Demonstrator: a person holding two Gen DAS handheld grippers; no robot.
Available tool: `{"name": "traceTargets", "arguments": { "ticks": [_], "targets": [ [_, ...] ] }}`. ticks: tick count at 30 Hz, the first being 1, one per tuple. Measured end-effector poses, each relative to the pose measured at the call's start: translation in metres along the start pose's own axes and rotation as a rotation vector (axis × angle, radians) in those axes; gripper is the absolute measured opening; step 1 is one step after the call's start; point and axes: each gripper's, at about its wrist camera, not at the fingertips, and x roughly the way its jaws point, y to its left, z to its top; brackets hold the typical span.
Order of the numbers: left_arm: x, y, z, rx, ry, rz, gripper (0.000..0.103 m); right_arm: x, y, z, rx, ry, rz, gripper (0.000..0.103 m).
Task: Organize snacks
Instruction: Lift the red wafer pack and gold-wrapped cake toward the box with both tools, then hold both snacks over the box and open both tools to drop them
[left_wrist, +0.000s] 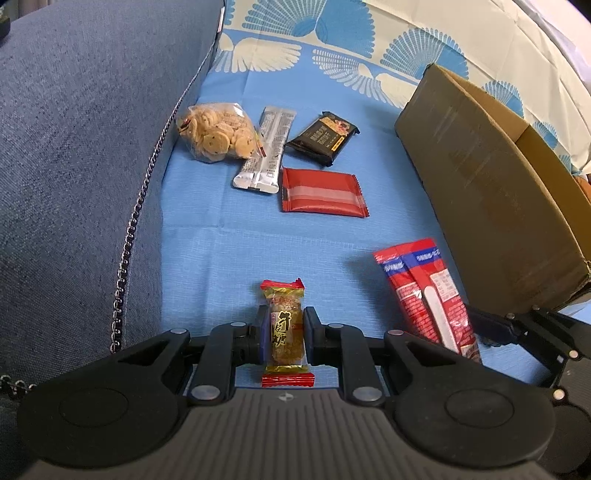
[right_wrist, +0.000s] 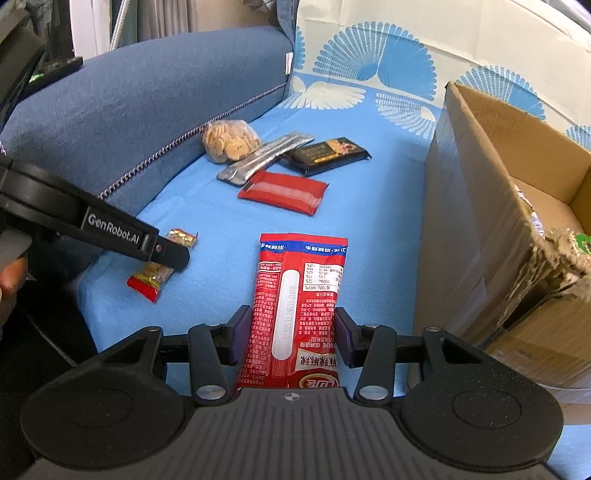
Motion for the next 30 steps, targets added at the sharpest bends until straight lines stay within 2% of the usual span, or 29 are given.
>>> {"name": "traceTargets", "arguments": {
  "ticks": [7, 14, 25, 30],
  "targets": [
    [-0.017, -0.002, -0.002, 0.008, -0.098, -0.025, 0.02, -0.017, -0.001, 0.007, 0.009, -0.089, 0.007, 0.049],
    [-0.037, 0.0, -0.002, -0.023, -0.209, -0.038, 0.02, -0.048, -0.005, 0.004, -0.048, -0.199, 0.021, 0.049],
    [-0.072, -0.008, -0.013, -0.059, -0.23, -0.094, 0.02, -0.104, -0.028, 0.017, -0.027, -0.391, 0.06, 0.049],
    [-0.092, -0.022, -0.014, -0.046, -0.233, -0.118, 0.02, -0.135, -0.057, 0.027, 0.017, -0.467, 0.05, 0.049]
  ]
}}
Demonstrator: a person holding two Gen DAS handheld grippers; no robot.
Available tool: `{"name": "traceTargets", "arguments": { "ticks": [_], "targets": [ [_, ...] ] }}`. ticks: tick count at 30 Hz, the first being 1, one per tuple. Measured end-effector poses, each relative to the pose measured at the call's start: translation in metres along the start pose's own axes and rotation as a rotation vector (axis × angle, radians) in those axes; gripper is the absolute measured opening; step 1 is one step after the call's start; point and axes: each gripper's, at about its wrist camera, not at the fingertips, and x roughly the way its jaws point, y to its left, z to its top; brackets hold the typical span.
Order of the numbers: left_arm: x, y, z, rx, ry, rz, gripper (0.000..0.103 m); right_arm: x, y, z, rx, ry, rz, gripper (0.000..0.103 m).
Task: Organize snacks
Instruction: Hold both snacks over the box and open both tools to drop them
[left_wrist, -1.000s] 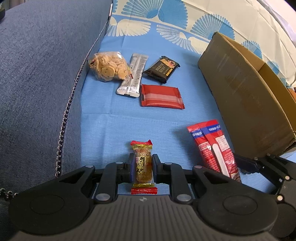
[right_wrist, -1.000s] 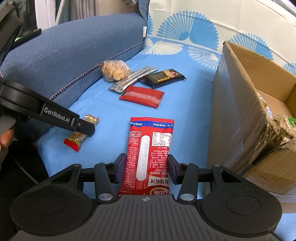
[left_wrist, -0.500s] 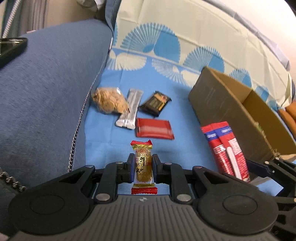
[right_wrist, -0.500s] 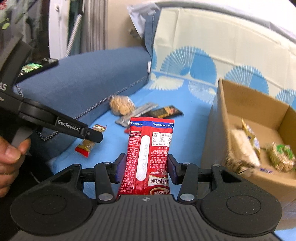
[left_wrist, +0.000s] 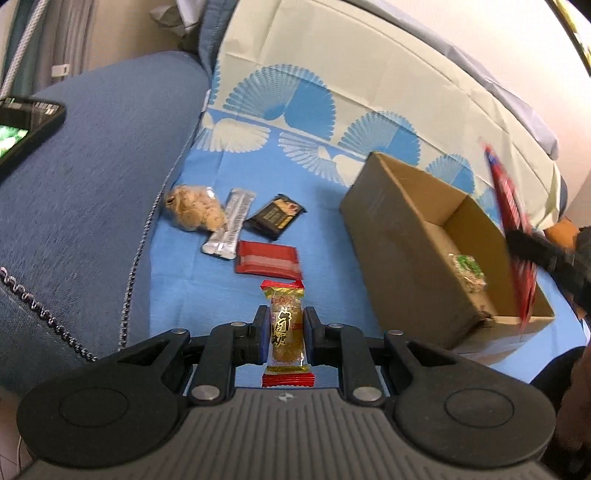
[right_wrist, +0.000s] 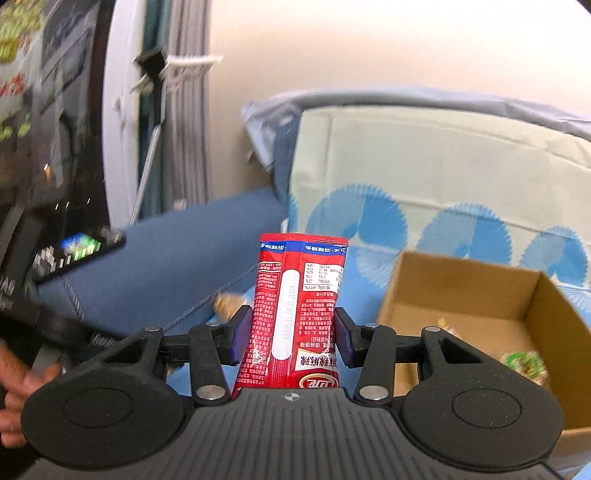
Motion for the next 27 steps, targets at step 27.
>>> {"name": "traceTargets", "arguments": {
  "ticks": [27],
  "targets": [
    [0.036, -0.221, 0.099, 0.241, -0.076, -0.242, 0.02, -0.016, -0.184, 0.028, 0.311, -0.068, -0.334, 0.049]
  ]
}}
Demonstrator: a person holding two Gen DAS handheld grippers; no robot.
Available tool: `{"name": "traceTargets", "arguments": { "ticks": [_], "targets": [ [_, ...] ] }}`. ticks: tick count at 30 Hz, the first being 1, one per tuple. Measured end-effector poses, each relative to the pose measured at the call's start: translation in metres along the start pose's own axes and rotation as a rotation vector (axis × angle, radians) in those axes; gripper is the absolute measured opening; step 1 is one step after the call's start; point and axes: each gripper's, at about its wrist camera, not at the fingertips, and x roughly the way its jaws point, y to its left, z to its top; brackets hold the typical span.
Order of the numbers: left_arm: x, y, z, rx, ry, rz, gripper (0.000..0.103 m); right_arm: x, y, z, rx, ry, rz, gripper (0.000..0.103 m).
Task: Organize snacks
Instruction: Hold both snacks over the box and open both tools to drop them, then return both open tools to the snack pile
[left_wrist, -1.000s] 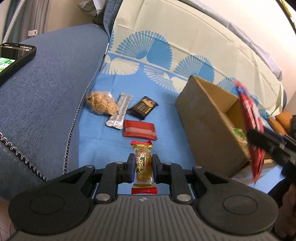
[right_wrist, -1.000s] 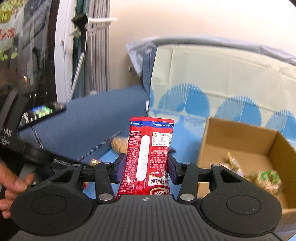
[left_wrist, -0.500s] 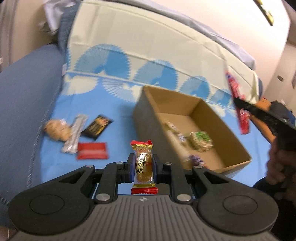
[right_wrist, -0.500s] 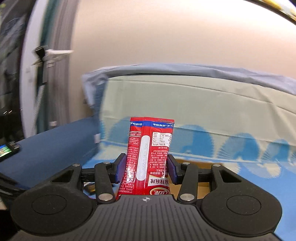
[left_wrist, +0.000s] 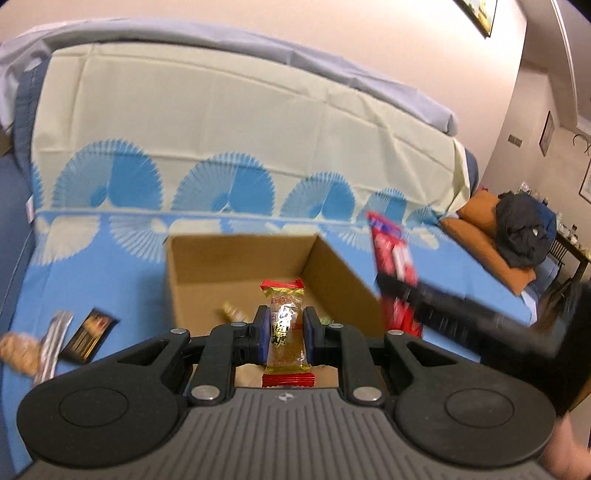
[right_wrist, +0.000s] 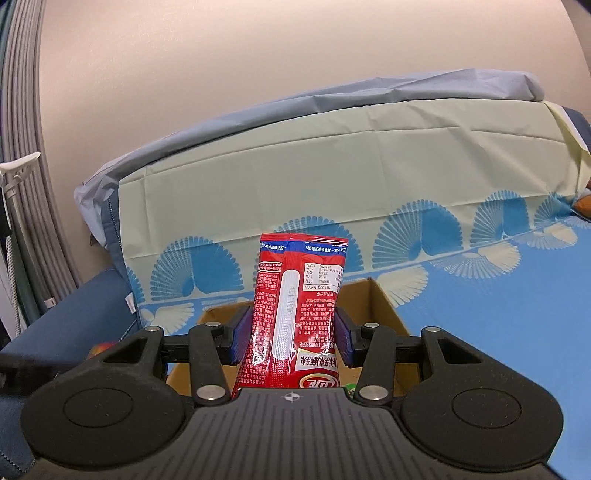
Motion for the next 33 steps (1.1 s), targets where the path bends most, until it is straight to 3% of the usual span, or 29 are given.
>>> {"name": "traceTargets", "arguments": {
  "ticks": [5, 7, 9, 17, 23, 25, 26, 28, 31, 33],
  "targets": [
    [0.016, -0.021, 0.023, 0.035, -0.028, -0.011, 0.024, -0.006, -0.004, 0.0, -0.001, -0.009, 0.013, 0.05],
    [0.019, -0.026, 0.027, 0.054, -0.044, -0.006, 0.047, -0.005, -0.004, 0.0, 0.007, -0.006, 0.008, 0.057],
    [0.017, -0.027, 0.024, 0.061, -0.071, 0.012, 0.055, -0.005, -0.005, -0.001, 0.011, -0.001, -0.01, 0.068],
    [-0.008, 0.01, -0.022, 0.04, -0.134, 0.116, 0.055, -0.003, -0.004, -0.004, 0.003, 0.006, -0.03, 0.072],
    [-0.031, 0.073, -0.059, -0.063, -0.056, 0.139, 0.042, 0.0, 0.009, -0.008, -0.052, 0.018, -0.019, 0.072],
    [-0.036, 0.096, -0.07, -0.114, -0.029, 0.173, 0.028, 0.001, 0.014, -0.01, -0.068, 0.021, -0.014, 0.071],
    [-0.039, 0.108, -0.076, -0.152, -0.022, 0.194, 0.026, 0.002, 0.017, -0.011, -0.076, 0.021, -0.01, 0.07],
    [-0.041, 0.132, -0.086, -0.227, -0.01, 0.239, 0.017, 0.003, 0.023, -0.012, -0.086, 0.019, 0.003, 0.059],
    [-0.042, 0.167, -0.098, -0.336, 0.003, 0.32, 0.017, 0.007, 0.032, -0.014, -0.093, 0.028, 0.026, 0.042],
    [-0.04, 0.19, -0.101, -0.414, 0.008, 0.372, 0.017, 0.011, 0.039, -0.015, -0.094, 0.035, 0.042, 0.04]
  ]
}}
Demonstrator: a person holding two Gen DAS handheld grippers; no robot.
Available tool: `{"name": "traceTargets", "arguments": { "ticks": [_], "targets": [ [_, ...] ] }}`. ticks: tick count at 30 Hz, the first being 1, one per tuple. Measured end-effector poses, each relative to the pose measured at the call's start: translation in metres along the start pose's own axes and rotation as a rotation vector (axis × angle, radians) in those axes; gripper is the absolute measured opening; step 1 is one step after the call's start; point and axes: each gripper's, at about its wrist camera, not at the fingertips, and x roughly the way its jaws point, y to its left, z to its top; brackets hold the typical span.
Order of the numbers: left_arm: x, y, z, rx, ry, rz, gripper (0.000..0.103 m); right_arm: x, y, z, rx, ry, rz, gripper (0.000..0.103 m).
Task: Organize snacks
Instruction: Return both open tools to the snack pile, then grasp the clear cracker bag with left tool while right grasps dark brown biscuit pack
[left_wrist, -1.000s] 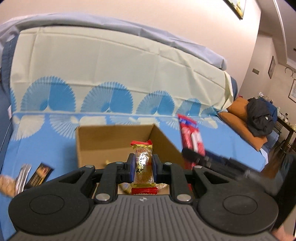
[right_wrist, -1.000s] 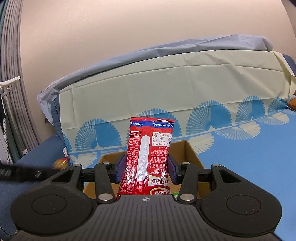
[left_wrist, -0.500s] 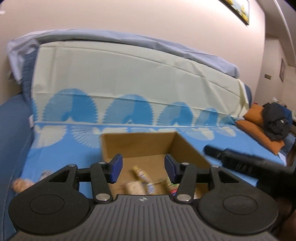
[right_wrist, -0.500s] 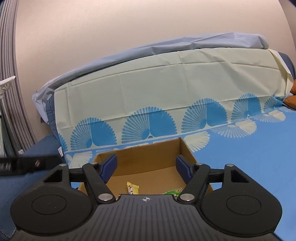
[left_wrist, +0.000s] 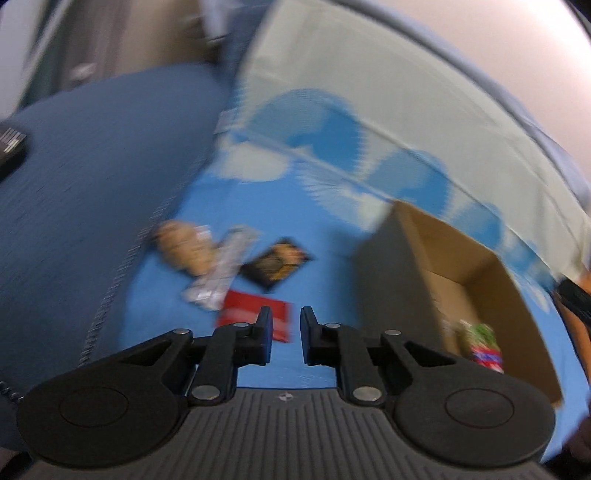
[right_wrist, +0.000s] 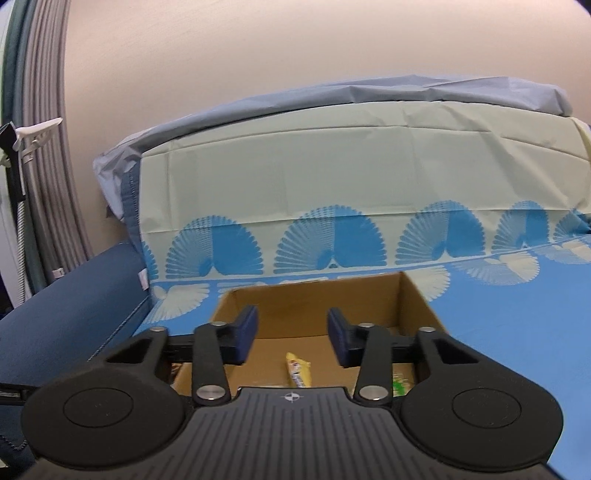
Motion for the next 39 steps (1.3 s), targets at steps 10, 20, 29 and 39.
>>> {"name": "traceTargets", "arguments": {
  "ticks": [10, 20, 29, 39],
  "targets": [
    [0.072, 0.054, 0.036, -0.329, -0.037, 0.163, 0.06, 0.023, 0.022, -0.003, 0.031, 0.054, 0.056, 0.04],
    [0.143, 0.072, 0.059, -0.538, -0.02, 0.3, 0.079, 0.041, 0.031, -0.008, 0.042, 0.089, 0.072, 0.04],
    [0.104, 0.067, 0.05, -0.338, -0.002, 0.181, 0.051, 0.055, 0.042, -0.012, 0.013, 0.134, 0.089, 0.041],
    [0.026, 0.058, -0.013, 0.269, 0.051, 0.011, 0.051, 0.053, 0.067, -0.016, -0.137, 0.137, 0.106, 0.041]
  ]
}}
